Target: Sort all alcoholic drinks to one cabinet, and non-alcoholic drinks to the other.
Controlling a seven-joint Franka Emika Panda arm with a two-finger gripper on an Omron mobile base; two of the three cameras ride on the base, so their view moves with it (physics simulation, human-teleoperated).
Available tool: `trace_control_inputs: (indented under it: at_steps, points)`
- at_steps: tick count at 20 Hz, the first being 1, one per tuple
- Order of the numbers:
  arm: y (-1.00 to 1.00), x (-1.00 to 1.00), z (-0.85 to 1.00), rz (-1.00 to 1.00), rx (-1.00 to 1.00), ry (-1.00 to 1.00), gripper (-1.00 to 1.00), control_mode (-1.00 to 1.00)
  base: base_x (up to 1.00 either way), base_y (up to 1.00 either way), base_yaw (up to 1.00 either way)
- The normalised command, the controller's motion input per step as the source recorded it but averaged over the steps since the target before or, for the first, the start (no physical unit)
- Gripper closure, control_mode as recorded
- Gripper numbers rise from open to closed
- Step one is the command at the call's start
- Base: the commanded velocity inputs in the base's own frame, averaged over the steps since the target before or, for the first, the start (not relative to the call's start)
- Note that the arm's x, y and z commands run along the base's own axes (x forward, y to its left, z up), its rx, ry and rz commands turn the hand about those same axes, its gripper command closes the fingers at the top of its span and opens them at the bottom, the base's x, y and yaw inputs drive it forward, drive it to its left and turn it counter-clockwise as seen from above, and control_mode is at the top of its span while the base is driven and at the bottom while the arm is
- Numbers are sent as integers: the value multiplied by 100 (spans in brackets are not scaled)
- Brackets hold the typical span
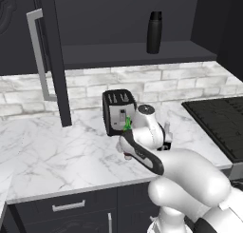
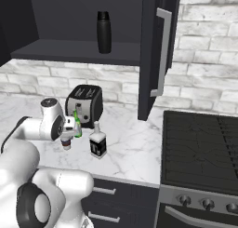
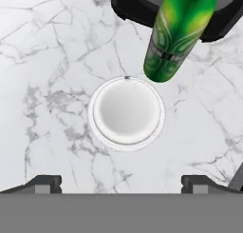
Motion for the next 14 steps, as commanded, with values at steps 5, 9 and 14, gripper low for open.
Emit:
trace_control_inputs:
  at_steps: [5,9,14]
  points:
    - [15,18,-18,1,0,0,-100,-100,0,0,0]
    - [5,10,-7,0,0,0,-100,-100,0,0,0]
    - [0,9,-1,0,0,0,-100,-100,0,0,0]
